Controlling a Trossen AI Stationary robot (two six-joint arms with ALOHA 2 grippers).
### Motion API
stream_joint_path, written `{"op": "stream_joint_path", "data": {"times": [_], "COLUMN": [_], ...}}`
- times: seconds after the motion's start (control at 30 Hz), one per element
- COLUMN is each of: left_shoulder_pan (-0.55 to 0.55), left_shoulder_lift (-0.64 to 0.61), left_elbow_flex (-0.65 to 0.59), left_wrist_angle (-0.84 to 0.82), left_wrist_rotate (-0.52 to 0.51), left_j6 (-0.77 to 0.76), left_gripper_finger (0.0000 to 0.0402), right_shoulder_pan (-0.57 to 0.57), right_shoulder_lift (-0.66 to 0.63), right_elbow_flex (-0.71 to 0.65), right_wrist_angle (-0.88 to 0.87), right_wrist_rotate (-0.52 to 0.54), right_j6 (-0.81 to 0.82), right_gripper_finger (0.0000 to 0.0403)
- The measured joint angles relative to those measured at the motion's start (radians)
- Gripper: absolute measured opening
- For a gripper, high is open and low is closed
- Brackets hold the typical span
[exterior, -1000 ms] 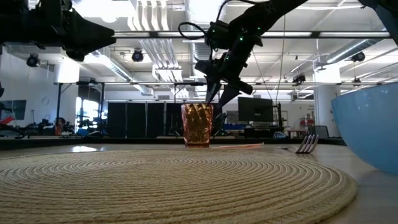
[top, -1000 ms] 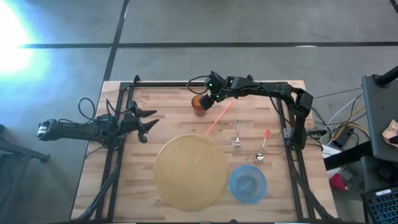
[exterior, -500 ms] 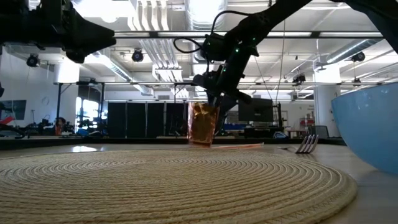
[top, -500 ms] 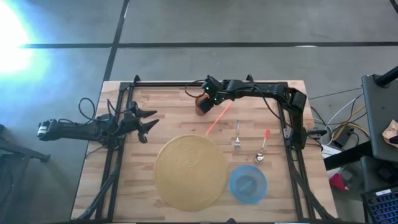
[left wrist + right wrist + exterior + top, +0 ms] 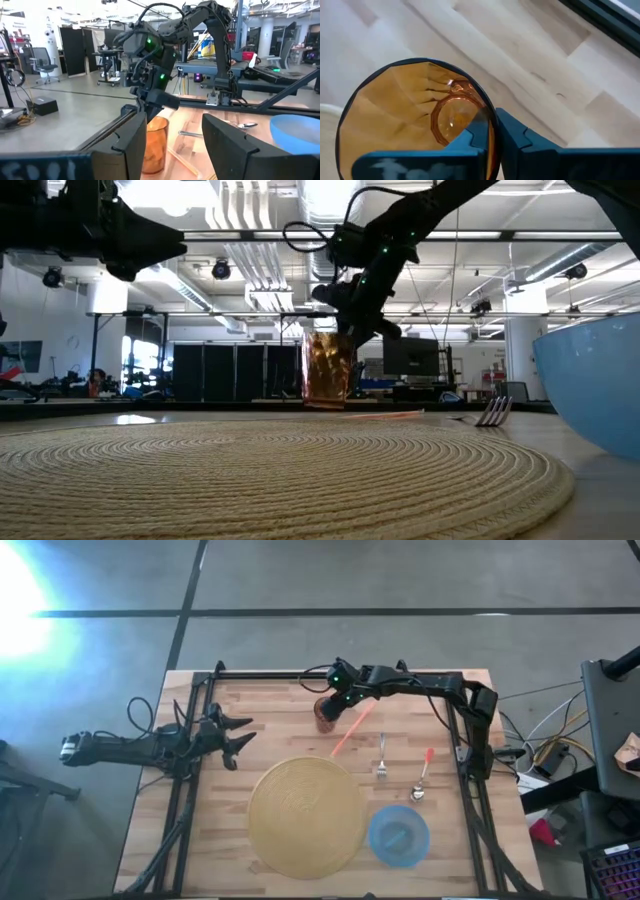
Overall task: Pick & Place Utensil
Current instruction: Put the brown cup to the top left of the brown mat
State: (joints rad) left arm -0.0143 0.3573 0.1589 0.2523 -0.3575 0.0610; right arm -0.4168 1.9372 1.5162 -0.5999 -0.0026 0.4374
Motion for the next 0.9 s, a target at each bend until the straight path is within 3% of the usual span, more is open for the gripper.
{"op": "stream_joint_path", "data": {"times": [0.3,0.9], "left_shoulder_pan": [0.000,0.000], "left_shoulder_lift": [0.000,0.045], "left_elbow_flex": [0.000,0.000], "left_wrist_angle": [0.019,0.032], "left_wrist_rotate": [0.000,0.015], "left_j6": [0.073,0.016], "left_gripper_finger": [0.0186,0.0186], "right_shoulder_pan": [0.026,0.178], "right_shoulder_lift": [-0.072,-0.118], "right_elbow_flex": [0.000,0.000], "right_wrist_angle": [-0.057,-0.101], "right_wrist_rotate": [-0.059,-0.061], "right_j6": [-0.036,-0.099], "right_gripper_finger": [0.0015,0.0014]}}
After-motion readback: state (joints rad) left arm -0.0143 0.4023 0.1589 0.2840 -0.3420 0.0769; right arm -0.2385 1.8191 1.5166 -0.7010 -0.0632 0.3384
